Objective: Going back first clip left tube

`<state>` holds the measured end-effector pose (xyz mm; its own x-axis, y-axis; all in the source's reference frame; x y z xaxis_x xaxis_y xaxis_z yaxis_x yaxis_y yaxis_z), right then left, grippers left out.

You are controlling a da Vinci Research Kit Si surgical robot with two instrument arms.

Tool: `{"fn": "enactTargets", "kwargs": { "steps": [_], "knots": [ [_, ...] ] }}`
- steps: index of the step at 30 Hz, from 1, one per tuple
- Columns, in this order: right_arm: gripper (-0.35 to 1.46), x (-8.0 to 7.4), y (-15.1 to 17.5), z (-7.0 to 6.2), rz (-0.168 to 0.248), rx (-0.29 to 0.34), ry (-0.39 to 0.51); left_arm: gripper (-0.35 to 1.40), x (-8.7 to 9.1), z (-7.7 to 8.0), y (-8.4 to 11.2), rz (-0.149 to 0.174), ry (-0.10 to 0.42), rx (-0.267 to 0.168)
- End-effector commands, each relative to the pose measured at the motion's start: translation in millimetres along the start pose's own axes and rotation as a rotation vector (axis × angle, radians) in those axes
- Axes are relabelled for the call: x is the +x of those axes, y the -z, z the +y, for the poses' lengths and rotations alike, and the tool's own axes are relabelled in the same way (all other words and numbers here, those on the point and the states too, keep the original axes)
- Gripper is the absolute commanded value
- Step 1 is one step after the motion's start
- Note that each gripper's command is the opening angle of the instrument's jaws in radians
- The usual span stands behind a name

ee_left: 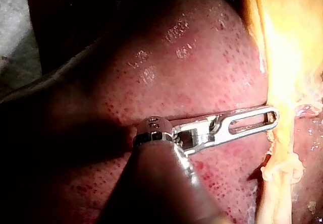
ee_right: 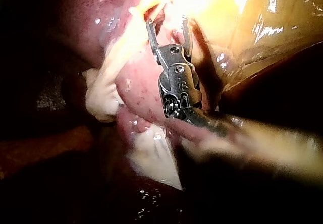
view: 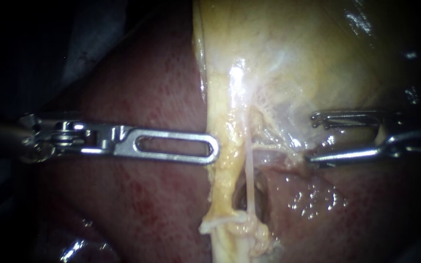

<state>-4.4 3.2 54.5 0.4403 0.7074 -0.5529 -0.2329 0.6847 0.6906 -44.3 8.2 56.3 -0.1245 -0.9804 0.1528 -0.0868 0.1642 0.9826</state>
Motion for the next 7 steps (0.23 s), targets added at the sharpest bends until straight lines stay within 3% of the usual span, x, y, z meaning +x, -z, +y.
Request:
{"fn": "enactTargets", "kwargs": {
  "steps": [1,7],
  "knots": [
    [0.53,0.0,0.0,0.0,0.000,-0.002,0.001,-0.35,0.0,0.0,0.0,0.000,0.001,0.001],
    [0.53,0.0,0.0,0.0,0.000,-0.002,0.001,-0.35,0.0,-0.1,0.1,0.000,0.001,0.001]
  ]
}}
